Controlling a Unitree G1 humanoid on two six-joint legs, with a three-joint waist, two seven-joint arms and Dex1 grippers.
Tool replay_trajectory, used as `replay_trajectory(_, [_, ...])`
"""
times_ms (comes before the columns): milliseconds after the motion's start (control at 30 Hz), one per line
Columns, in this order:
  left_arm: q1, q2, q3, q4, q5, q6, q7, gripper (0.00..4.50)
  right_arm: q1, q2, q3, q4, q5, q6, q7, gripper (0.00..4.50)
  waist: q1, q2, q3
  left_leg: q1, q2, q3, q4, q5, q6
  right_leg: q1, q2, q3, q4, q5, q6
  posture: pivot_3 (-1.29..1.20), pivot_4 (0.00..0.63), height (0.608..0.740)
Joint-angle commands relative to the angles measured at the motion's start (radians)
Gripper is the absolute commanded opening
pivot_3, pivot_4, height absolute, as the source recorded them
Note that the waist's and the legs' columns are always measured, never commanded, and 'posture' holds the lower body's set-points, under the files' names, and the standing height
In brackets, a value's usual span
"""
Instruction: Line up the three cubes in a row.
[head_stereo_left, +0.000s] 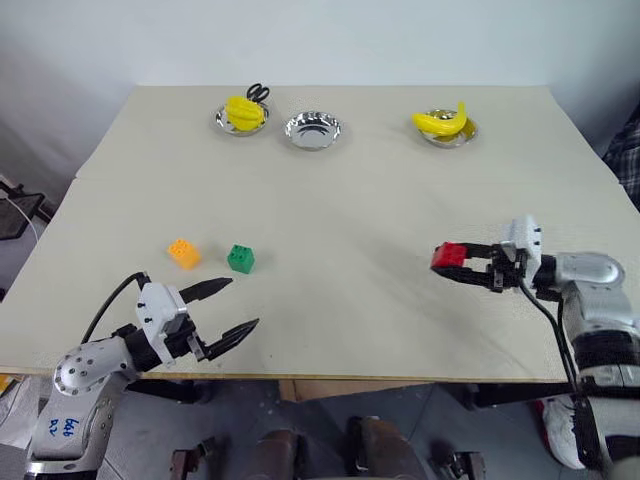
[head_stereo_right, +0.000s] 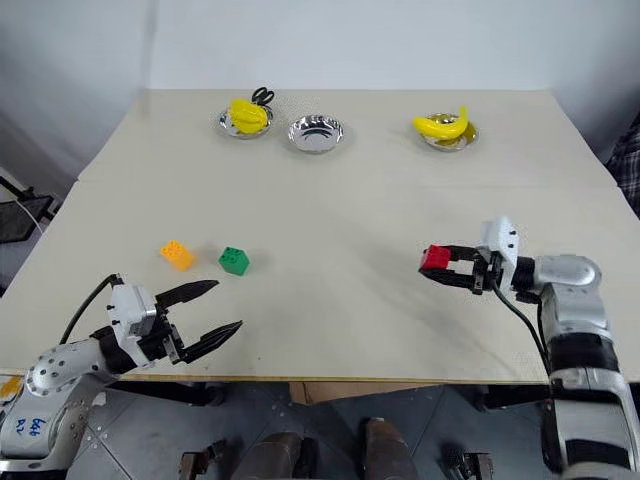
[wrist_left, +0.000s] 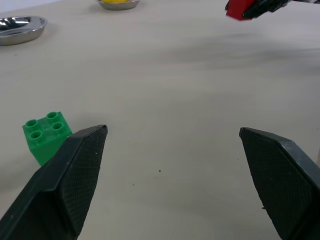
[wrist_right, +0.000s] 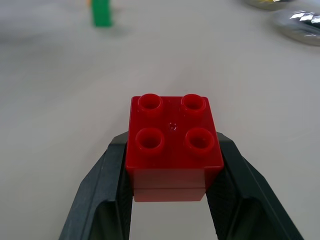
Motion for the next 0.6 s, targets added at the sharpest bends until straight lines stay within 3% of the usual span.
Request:
replay_trajectory(33, [0.028, -0.006, 0.028, -0.069, -0.015, -0.008, 0.023, 4.5, -0.075, 0.0, 0.098, 0.112, -0.003, -0.062, 0.095, 1.53, 0.0, 0.0, 0.0, -0.001, 0.0, 0.0, 0.0, 0.0, 0.0, 0.0, 0.0, 0.0, -0.001, 0.0, 0.0, 0.0, 0.15, 0.74])
replay_trajectory(233, [0.094, -0.004, 0.051, -0.124, -0.027, 0.006, 0.045, 4.5, -0.152, -0.016, 0.327, 0.228, 0.039, -0.142, 0.099, 1.53, -0.004, 0.0, 0.0, -0.001, 0.0, -0.001, 0.0, 0.0, 0.0, 0.0, 0.0, -0.002, -0.002, 0.0, 0.0, 0.0, 0.15, 0.74])
replay_trajectory(600, [0.118, 0.014, 0.069, -0.164, -0.041, 0.03, 0.059, 4.5, -0.197, 0.015, 0.524, 0.296, 0.123, -0.248, 0.099, 1.53, -0.005, 0.0, 0.0, 0.0, 0.001, -0.001, 0.001, 0.0, -0.001, 0.001, 0.0, -0.003, -0.002, 0.0, 0.0, 0.0, 0.15, 0.74])
